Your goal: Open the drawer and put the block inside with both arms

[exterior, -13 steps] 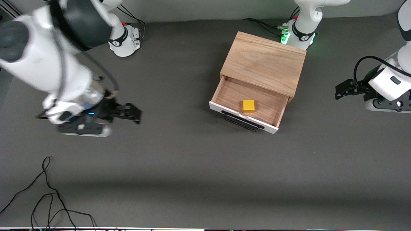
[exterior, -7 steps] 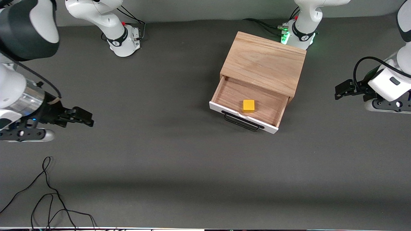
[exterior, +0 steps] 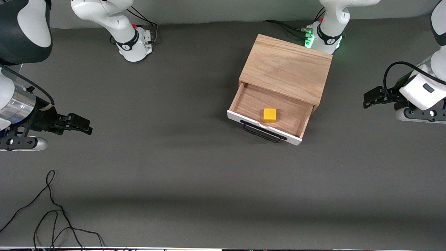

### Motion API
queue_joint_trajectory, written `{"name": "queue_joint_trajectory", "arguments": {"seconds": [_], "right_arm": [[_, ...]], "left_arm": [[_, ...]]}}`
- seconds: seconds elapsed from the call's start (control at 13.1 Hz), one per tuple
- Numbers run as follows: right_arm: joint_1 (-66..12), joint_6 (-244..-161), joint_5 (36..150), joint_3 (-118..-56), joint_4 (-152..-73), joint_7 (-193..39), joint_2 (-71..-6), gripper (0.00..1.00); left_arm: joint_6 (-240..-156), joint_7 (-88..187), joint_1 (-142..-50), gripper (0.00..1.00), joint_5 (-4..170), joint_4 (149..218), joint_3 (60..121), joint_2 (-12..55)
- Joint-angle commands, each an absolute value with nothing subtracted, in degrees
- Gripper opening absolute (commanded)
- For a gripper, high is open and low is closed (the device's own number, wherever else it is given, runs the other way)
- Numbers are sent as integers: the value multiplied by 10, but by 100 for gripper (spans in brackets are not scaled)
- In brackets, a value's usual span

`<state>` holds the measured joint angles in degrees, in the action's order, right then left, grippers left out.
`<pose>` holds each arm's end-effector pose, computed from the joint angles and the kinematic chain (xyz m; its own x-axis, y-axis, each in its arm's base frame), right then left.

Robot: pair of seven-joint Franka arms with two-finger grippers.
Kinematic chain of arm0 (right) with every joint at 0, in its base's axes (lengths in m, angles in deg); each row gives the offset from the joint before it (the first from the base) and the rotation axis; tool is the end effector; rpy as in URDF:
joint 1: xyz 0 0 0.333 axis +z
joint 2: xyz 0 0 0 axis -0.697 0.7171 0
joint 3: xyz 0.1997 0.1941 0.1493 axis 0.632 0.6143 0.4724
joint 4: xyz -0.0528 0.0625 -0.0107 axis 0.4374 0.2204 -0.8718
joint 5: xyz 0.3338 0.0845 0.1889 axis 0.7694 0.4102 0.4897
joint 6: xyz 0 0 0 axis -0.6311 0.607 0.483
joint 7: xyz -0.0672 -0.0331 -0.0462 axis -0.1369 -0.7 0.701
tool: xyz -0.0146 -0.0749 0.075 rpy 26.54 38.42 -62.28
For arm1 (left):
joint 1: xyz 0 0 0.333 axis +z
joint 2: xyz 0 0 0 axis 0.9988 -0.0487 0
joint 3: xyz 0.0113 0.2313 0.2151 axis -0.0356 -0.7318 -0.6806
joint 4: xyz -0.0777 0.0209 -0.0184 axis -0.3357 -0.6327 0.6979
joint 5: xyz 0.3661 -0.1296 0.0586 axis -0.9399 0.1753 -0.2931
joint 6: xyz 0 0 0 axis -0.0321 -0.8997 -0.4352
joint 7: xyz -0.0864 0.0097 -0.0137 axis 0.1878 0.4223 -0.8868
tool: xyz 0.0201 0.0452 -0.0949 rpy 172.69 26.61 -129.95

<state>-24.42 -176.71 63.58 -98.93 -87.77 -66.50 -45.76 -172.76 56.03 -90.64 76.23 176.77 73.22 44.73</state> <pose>0.6319 0.0703 0.5981 0.9991 -0.0411 0.0047 -0.0408 -0.9976 -0.0555 0.5651 -0.0472 0.5812 0.9956 -0.0737 -0.0583 -0.0714 -0.9966 0.0402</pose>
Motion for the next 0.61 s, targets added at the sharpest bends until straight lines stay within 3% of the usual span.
{"name": "queue_joint_trajectory", "arguments": {"seconds": [0.0,0.31,0.53], "right_arm": [[-239,-1800,647,-1003,-939,-695,-492,100],[-285,-1843,647,-992,-1035,-725,-552,100],[-335,-1822,642,-941,-1037,-717,-559,100]], "left_arm": [[-1728,564,-906,100,756,1772,733,452],[-1729,564,-906,100,757,1772,733,451],[-1729,564,-906,100,757,1772,733,451]]}}
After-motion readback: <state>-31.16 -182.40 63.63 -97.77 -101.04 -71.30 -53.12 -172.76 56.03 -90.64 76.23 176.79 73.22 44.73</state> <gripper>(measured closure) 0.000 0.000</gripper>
